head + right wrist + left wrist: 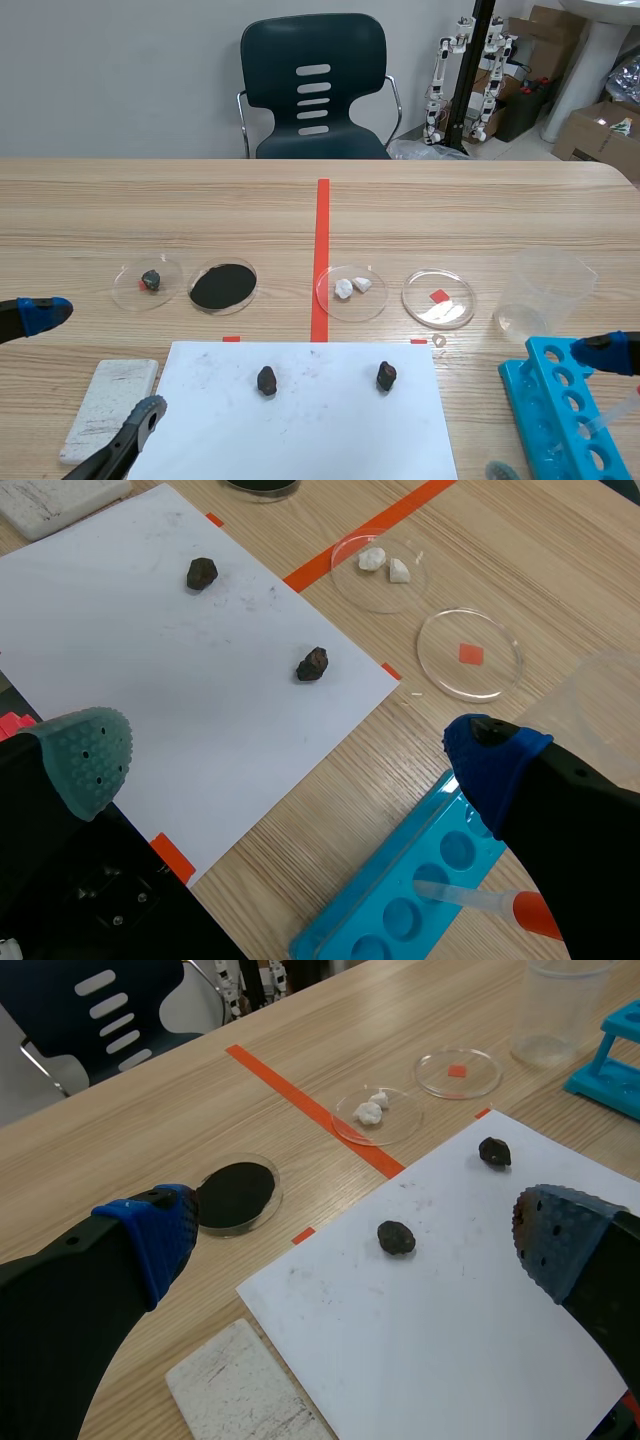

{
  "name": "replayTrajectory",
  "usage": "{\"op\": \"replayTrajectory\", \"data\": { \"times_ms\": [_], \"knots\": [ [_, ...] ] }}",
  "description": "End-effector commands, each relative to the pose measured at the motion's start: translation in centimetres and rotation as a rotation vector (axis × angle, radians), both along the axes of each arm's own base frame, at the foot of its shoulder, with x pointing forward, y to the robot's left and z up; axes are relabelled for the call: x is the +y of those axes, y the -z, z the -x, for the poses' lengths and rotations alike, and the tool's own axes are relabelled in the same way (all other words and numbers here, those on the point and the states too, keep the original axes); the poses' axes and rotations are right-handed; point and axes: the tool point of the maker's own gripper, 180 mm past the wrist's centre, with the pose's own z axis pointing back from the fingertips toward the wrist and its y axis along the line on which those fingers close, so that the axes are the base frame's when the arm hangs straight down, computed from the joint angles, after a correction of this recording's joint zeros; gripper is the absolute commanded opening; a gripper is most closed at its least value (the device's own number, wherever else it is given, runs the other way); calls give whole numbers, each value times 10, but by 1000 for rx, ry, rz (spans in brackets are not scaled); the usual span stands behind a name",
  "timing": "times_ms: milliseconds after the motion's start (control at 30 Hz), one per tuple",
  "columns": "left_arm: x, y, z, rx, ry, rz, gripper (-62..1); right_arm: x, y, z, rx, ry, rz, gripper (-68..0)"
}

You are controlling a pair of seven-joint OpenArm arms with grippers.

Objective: Return to the home posture

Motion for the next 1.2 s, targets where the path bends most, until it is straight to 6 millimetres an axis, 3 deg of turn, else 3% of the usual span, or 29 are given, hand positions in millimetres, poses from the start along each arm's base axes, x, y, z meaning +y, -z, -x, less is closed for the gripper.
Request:
{"op": "replayTrajectory", "data": {
  "times_ms": [0, 1167],
  "knots": [
    [-1, -9, -4, -29, -5, 24, 14, 5, -8, -2, -22, -4, -28, 4],
    [-2, -17, -4, -63, 1, 51, 14, 5, -8, -2, -22, -4, -28, 4]
  ]
}}
